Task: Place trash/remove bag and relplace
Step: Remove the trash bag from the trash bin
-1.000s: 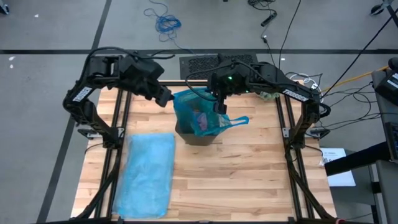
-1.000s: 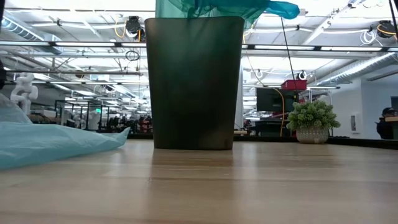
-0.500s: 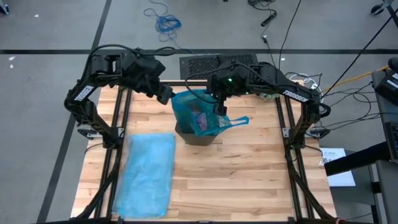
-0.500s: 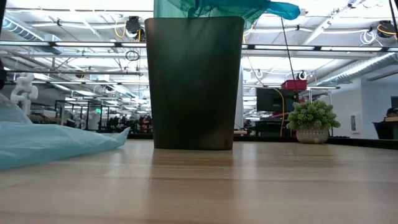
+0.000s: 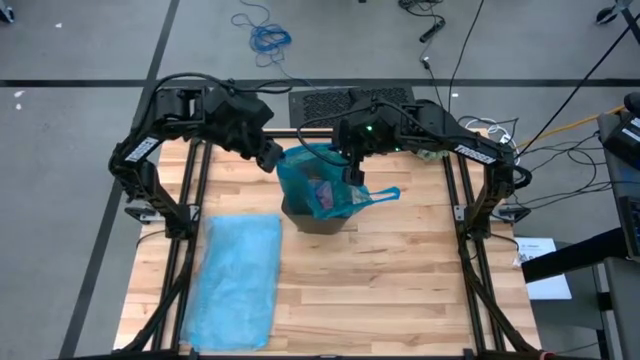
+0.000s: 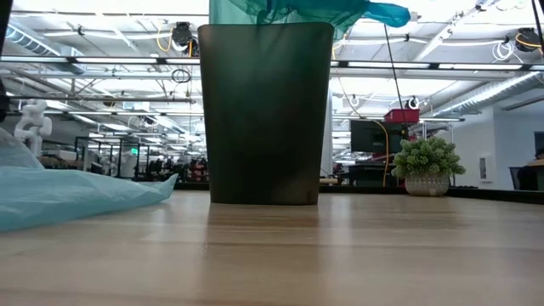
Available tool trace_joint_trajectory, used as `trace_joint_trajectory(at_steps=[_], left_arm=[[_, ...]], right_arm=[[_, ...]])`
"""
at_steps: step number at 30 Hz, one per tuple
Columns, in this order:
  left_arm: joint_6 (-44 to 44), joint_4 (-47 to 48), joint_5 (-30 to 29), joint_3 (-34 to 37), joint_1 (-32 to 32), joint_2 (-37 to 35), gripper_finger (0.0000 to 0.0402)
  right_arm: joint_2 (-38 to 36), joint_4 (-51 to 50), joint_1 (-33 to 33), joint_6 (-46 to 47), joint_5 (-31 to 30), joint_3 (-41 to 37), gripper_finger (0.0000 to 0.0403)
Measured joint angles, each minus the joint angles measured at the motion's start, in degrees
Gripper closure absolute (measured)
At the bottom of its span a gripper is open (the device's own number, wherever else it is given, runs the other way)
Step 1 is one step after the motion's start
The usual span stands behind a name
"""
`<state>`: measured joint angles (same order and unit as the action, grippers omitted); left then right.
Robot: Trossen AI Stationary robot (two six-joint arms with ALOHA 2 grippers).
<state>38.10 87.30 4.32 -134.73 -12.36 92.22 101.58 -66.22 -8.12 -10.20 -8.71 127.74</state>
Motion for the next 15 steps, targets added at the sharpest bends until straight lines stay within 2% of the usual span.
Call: trace_joint_trajectory(at_steps=[10, 15], left_arm=[[0.52, -1.63, -0.32, -0.27, -0.04, -1.76, 0.04], [1.68, -3.92, -0.22, -0.27, -0.04, -3.22, 0.0401]], right_arm=[[0.0, 1.59, 0.0, 0.38, -0.03, 0.0, 0.0401], [-0.82, 5.03, 0.0, 0.55, -0.09, -0.02, 0.0382]])
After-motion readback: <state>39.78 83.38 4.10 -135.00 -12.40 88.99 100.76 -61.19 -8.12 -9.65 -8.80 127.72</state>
